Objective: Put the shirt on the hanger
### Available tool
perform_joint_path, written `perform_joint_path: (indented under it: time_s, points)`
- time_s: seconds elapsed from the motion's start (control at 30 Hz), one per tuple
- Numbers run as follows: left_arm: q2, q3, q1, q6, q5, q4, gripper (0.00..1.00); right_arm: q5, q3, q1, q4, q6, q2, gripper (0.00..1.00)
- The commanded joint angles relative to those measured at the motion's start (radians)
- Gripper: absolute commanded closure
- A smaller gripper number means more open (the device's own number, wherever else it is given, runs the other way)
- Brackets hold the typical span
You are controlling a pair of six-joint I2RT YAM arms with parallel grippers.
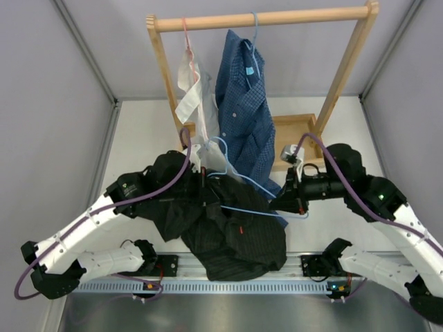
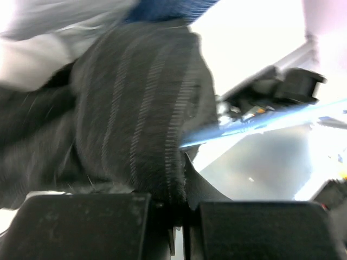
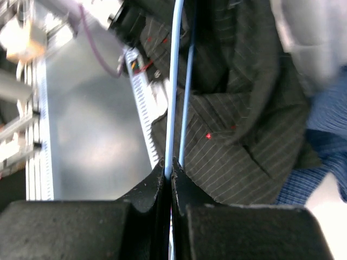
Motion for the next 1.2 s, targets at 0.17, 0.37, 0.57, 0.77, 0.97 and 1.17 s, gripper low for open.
perform_joint_path:
  time_s: [0.17,0.37,0.57,0.77,0.97,1.17]
  points:
    - [-0.033,0.245,-0.001,0.112,0.021,-0.118,1.00,0.082,0.048,0.309,0.131,-0.099,0.101,1.00]
    - [-0.044,0.306,-0.001,0.199,0.011,-0.204,1.00,0.089,-0.012,0.309,0.296,-0.087,0.053,1.00]
    - [-0.016,0.461,0.000,0.225,-0.160,-0.364,1.00,0.241,-0.013,0.308,0.249,-0.164,0.067,1.00]
    - [0.045,0.674,-0.001,0.305,-0.184,-0.464,1.00,0.209,-0.005,0.288,0.191,-0.246,0.075,1.00]
    - [0.120,0.724,-0.001,0.408,0.042,-0.436,1.00,0.091,0.156,0.285,0.129,-0.334,0.150,1.00]
    - [0.114,0.684,0.000,0.484,0.169,-0.396,1.00,-0.032,0.202,0.279,0.207,-0.366,0.173,1.00]
